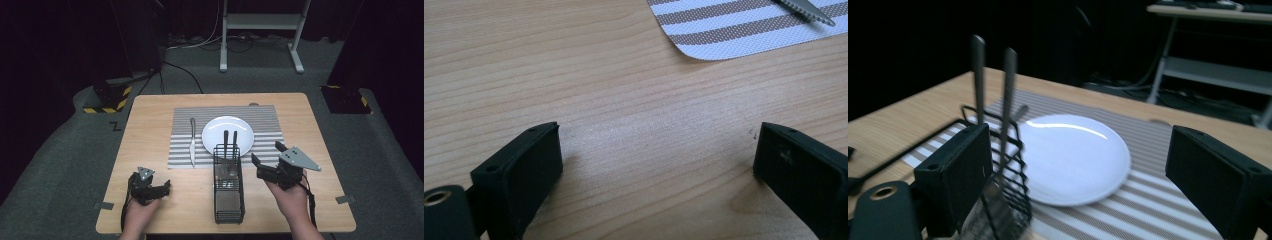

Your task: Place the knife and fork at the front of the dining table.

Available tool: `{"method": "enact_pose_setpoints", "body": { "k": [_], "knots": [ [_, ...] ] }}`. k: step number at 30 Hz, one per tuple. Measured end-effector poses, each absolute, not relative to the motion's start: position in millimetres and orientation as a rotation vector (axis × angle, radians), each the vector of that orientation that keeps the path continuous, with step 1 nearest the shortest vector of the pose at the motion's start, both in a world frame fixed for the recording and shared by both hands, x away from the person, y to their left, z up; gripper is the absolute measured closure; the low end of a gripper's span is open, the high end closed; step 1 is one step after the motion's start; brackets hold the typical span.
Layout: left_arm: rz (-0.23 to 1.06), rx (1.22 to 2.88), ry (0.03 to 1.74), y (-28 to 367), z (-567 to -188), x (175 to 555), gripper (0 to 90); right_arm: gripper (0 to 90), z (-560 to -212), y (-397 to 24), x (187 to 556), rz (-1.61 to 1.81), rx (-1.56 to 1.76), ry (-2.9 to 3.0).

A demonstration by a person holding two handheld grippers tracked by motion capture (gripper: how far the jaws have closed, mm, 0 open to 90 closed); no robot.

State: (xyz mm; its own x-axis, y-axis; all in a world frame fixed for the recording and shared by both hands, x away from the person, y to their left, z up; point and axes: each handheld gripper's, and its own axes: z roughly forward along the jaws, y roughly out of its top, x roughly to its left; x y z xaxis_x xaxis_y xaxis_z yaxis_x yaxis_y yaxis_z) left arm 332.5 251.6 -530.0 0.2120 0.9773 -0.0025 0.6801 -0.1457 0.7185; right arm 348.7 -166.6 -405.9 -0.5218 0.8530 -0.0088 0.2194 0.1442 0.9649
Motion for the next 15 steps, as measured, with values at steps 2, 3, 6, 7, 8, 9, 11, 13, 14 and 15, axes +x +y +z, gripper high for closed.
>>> {"method": "enact_pose_setpoints", "body": {
  "k": [2,3,6,7,8,9,11,13,14,15],
  "knots": [
    [0.645,1.898,1.530,252,-530,332,5.7,18.2,-402,-158,353,1.396,1.011,1.868],
    [0.644,1.898,1.529,252,-530,332,5.7,23.3,-400,-152,356,1.387,0.994,1.877],
    [0.645,1.899,1.528,252,-530,332,5.7,37.0,-397,-142,359,1.401,0.965,1.879],
    [0.644,1.899,1.527,252,-530,332,5.7,42.0,-397,-139,360,1.402,0.956,1.875],
    [0.643,1.899,1.527,252,-530,332,5.7,44.6,-397,-135,361,1.400,0.947,1.872],
    [0.643,1.899,1.527,252,-530,332,5.7,46.6,-397,-131,363,1.391,0.935,1.873],
    [0.644,1.898,1.529,252,-530,333,5.7,53.2,-398,-123,367,1.377,0.930,1.878],
    [0.645,1.894,1.535,251,-530,333,5.5,59.9,-399,-117,371,1.389,0.930,1.869],
    [0.646,1.894,1.535,251,-530,334,5.5,62.6,-399,-115,373,1.400,0.937,1.869],
    [0.644,1.894,1.534,251,-530,334,5.5,63.8,-399,-113,374,1.401,0.942,1.866]
  ]
}}
